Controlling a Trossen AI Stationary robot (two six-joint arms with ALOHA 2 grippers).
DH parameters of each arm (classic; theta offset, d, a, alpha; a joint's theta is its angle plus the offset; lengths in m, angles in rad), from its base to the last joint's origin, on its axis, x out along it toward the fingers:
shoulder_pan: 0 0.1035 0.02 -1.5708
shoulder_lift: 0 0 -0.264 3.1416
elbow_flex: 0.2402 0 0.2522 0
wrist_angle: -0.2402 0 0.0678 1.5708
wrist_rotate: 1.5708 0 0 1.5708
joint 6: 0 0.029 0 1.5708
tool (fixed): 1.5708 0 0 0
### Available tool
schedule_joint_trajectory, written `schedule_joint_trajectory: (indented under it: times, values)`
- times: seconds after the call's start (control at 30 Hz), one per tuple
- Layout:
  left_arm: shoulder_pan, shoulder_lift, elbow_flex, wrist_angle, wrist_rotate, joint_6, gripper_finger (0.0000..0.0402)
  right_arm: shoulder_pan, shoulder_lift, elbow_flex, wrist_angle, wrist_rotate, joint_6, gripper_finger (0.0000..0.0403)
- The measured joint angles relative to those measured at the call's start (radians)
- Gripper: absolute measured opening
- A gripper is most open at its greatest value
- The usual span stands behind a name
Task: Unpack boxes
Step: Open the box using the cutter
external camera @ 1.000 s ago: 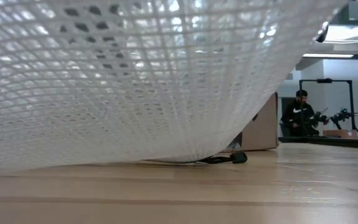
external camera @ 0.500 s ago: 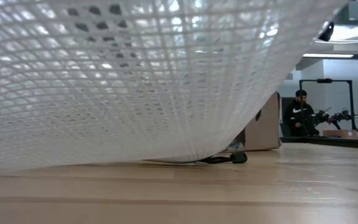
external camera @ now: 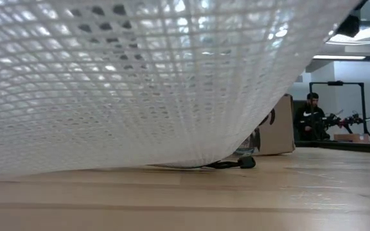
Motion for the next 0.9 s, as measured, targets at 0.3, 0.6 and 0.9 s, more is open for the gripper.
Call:
schedule_joint_trajectory:
  times: [0.3, 0.6, 0.9]
  values:
    - [0.002, 0.000, 0.000, 0.001, 0.002, 0.001, 0.0256, 0.122, -0.013, -0.014, -0.081, 0.191, 0.128, 0.0108]
    - [0.002, 0.000, 0.000, 0.002, 0.003, 0.001, 0.0256, 0.155, -0.011, -0.105, 0.100, 0.233, 0.144, 0.0108]
    - [0.006, 0.000, 0.000, 0.002, 0.003, -0.001, 0.0256, 0.180, -0.012, -0.184, 0.127, 0.268, 0.233, 0.0108]
